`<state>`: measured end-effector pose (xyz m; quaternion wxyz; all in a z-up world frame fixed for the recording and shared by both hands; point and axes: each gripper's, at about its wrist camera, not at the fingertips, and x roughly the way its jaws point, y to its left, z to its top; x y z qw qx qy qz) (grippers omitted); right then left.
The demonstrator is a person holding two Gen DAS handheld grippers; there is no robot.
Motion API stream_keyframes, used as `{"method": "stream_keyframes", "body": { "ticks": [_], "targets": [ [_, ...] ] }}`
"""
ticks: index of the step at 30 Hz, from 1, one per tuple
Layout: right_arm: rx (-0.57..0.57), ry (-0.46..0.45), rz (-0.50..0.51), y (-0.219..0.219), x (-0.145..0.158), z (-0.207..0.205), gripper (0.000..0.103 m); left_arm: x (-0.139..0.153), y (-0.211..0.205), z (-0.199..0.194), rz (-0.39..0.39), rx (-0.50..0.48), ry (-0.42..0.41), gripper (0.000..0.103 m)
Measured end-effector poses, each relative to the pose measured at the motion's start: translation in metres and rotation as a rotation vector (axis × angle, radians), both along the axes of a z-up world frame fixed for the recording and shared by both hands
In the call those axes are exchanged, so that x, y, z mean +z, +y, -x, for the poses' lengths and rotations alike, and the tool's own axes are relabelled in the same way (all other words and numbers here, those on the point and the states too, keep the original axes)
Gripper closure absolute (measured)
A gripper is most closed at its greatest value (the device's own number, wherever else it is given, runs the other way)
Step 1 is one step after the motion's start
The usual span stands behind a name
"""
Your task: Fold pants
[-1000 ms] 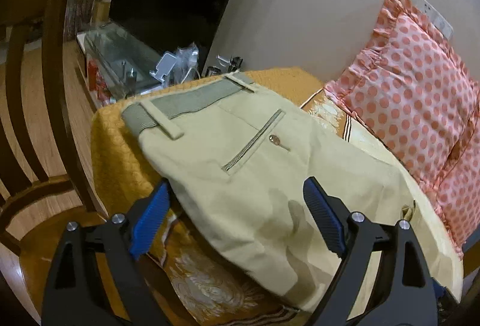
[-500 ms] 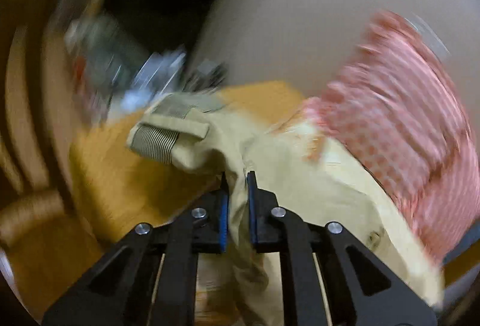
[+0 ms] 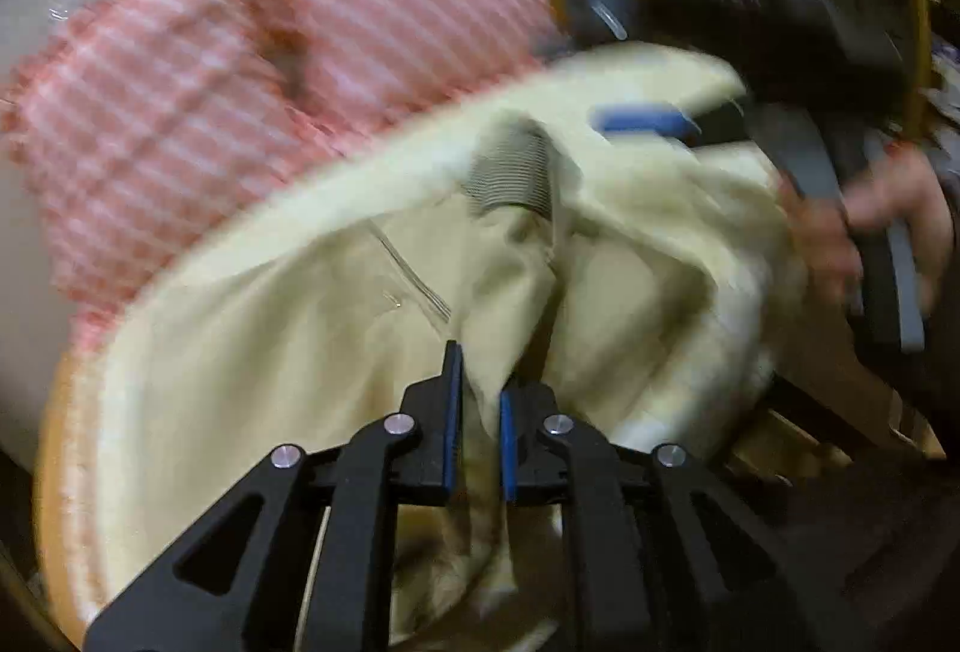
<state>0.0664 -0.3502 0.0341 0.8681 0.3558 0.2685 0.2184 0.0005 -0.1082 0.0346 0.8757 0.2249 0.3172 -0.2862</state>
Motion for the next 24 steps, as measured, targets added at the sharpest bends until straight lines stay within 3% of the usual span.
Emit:
{"method": "stream_keyframes", "body": {
  "ticks": [3, 5, 7, 8, 10, 11, 13, 14, 18, 20, 22, 24],
  "targets": [
    [0.056, 0.058, -0.006, 0.007, -0.007, -0.013, 0.015, 0.001, 0.008, 0.005, 0.014, 0.017, -0.003, 0.079],
    [0.090, 0.105, 0.046, 0.019, -0.011, -0.027, 0.015, 0.022, 0.023, 0.004, 0.106, 0.028, 0.007, 0.055],
    [0.110, 0.152, 0.118, 0.030, -0.018, -0.041, 0.015, 0.047, 0.055, -0.005, 0.230, 0.094, -0.012, 0.040],
    [0.110, 0.149, 0.160, 0.034, -0.018, -0.044, 0.018, 0.057, 0.080, -0.018, 0.285, 0.175, -0.025, 0.038],
    [0.131, 0.158, 0.213, 0.044, -0.021, -0.053, 0.024, 0.061, 0.116, -0.049, 0.336, 0.334, 0.010, 0.039],
    [0.150, 0.163, 0.227, 0.048, -0.023, -0.057, 0.033, 0.058, 0.134, -0.068, 0.354, 0.408, 0.051, 0.043],
    [0.160, 0.160, 0.238, 0.051, -0.026, -0.064, 0.039, 0.043, 0.171, -0.108, 0.392, 0.534, 0.175, 0.054],
    [0.169, 0.160, 0.239, 0.052, -0.026, -0.068, 0.040, 0.035, 0.182, -0.123, 0.406, 0.555, 0.238, 0.054],
    [0.193, 0.181, 0.233, 0.047, -0.027, -0.076, 0.050, 0.016, 0.190, -0.158, 0.429, 0.517, 0.390, 0.053],
    [0.238, 0.198, 0.216, 0.046, -0.031, -0.079, 0.076, 0.011, 0.188, -0.162, 0.429, 0.490, 0.422, 0.047],
    [0.285, 0.213, 0.152, 0.041, -0.035, -0.081, 0.083, 0.004, 0.189, -0.164, 0.456, 0.465, 0.470, 0.047],
    [0.312, 0.215, 0.115, 0.039, -0.034, -0.083, 0.089, 0.004, 0.192, -0.166, 0.446, 0.468, 0.471, 0.069]
  ]
}}
